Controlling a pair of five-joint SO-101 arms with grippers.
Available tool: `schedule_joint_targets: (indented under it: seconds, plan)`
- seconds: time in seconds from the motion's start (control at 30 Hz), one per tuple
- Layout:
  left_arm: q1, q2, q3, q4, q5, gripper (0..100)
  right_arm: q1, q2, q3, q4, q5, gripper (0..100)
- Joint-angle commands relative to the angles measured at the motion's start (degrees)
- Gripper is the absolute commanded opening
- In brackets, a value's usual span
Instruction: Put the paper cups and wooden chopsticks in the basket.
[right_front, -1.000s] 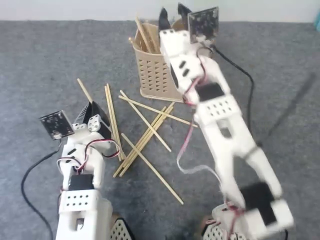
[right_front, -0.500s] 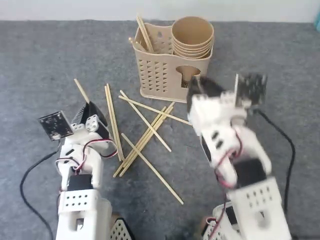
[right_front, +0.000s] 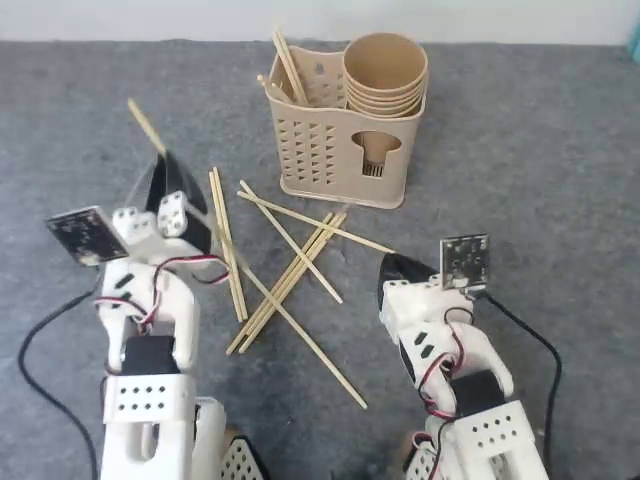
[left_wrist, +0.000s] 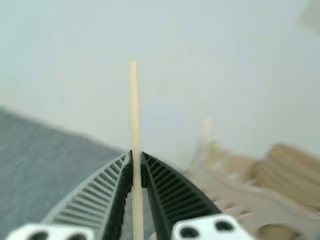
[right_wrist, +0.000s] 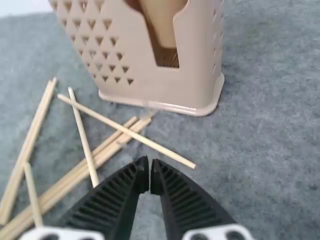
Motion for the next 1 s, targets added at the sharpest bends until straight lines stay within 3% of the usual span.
schedule_joint_targets:
  seconds: [0.0, 0.17, 0.27, 0.7, 0.97]
  plan:
    - [8.09, -1.23, -12.35, -1.76, -0.53, 1, 0.31, -1.45, 0.79, -3.65, 2.46, 2.7]
    - [18.11, 2.20, -25.27, -3.08, -0.88, 1, 0.31, -1.36, 1.67, -4.79, 2.73, 2.7]
    - [20.66, 10.81, -34.77, -6.24, -5.10, 1, 0.31, -1.45, 1.67, -4.79, 2.73, 2.7]
    - [20.48, 59.69, -76.26, -7.12, -7.12, 1, 0.66, -1.27, 1.76, -4.79, 6.42, 2.7]
    - [17.41, 80.09, -89.45, -12.13, -7.12, 1, 0.75, -1.71, 1.67, -4.79, 6.42, 2.7]
